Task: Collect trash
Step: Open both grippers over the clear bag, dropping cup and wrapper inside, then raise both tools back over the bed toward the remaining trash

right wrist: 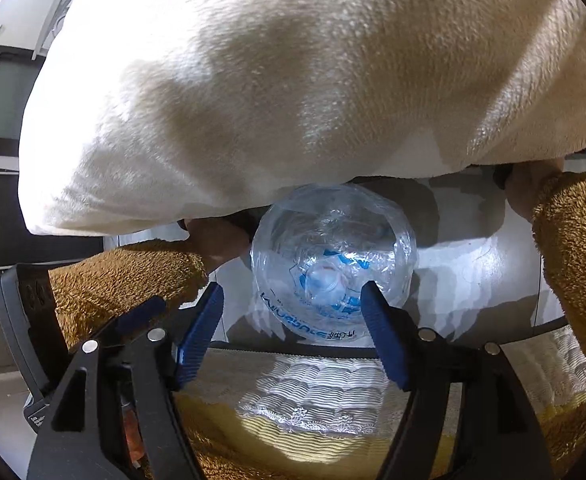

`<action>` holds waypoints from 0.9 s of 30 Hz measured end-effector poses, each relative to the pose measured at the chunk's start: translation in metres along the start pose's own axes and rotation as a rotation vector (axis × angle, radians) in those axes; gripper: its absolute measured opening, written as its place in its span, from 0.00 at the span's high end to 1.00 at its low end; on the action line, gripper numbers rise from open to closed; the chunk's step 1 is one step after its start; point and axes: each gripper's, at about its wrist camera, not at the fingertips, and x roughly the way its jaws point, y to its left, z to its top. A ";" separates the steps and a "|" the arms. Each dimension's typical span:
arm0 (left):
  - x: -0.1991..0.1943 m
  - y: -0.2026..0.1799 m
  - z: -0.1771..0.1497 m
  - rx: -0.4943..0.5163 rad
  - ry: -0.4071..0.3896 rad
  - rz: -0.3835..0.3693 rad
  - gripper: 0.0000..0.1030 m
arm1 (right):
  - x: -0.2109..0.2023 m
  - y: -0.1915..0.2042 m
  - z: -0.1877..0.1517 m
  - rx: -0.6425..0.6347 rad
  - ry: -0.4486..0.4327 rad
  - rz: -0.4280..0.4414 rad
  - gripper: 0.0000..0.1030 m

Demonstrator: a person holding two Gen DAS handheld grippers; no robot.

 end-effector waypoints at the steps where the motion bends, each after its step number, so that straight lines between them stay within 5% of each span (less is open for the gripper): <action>1: -0.002 0.000 0.000 0.001 -0.006 -0.001 0.12 | -0.002 0.001 0.000 -0.006 -0.013 -0.009 0.31; 13: -0.048 -0.012 -0.008 0.080 -0.184 -0.105 0.12 | -0.048 0.029 -0.026 -0.228 -0.214 -0.002 0.31; 20: -0.091 -0.019 -0.015 0.164 -0.361 -0.134 0.12 | -0.089 0.053 -0.047 -0.415 -0.429 -0.019 0.31; 27: -0.134 -0.024 -0.004 0.256 -0.518 -0.134 0.12 | -0.125 0.072 -0.034 -0.563 -0.608 -0.087 0.31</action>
